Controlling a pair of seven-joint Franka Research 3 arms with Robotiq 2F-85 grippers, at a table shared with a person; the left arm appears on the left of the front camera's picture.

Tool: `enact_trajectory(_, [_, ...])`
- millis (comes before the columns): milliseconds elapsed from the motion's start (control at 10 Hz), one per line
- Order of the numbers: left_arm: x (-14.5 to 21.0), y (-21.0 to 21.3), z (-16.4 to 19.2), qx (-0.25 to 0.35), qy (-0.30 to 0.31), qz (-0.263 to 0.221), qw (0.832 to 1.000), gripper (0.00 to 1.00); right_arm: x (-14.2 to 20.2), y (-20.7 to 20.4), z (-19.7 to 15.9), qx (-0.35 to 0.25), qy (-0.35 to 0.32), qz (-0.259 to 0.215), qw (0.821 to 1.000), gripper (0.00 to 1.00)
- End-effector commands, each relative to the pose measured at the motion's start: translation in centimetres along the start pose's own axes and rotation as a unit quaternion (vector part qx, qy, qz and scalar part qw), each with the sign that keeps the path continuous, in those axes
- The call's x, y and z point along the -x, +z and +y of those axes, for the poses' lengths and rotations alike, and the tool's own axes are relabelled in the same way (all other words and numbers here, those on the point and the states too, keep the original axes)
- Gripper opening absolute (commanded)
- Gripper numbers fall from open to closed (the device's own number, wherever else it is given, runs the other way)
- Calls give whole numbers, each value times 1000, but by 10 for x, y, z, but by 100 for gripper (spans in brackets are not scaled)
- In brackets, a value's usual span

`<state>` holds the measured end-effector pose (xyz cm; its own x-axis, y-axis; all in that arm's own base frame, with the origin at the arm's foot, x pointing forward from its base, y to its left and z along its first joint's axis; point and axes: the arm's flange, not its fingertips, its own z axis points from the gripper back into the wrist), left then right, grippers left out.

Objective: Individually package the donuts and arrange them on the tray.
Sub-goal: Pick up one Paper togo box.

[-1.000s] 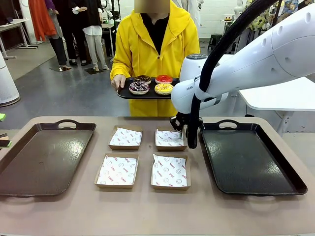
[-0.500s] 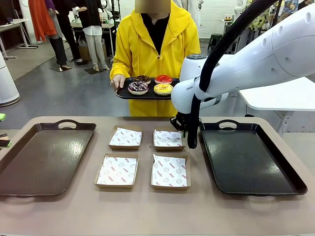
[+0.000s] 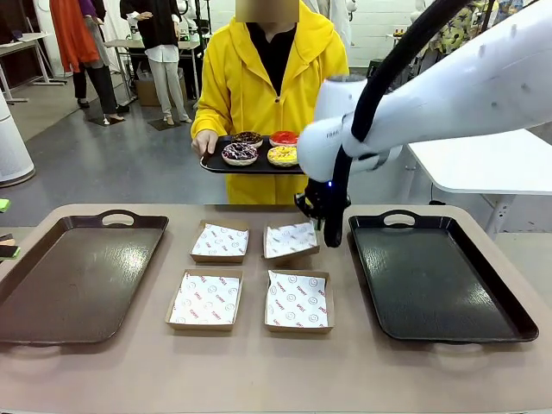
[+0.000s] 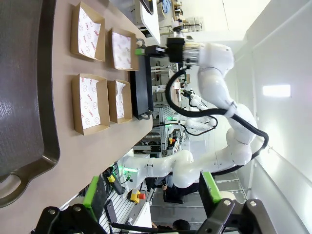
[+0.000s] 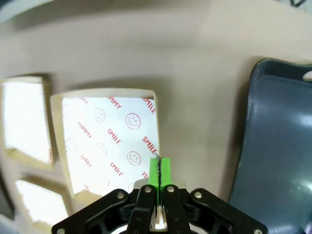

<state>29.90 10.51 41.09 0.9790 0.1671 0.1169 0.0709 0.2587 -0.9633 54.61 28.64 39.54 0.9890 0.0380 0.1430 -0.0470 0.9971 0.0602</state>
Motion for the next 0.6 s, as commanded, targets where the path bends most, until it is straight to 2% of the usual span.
enact_trajectory(0, [-2, 1, -2, 6, 2, -8, 1000, 100, 1, 62, -1, -29, 23, 2, 999, 0])
enact_trajectory(300, [-2, 1, -2, 6, 2, -8, 1000, 100, -7, 132, 5, -21, 32, -21, 999, 0])
enact_trajectory(500, [-2, 1, -2, 6, 2, -8, 1000, 100, -24, 153, 3, -18, 4, -27, 999, 0])
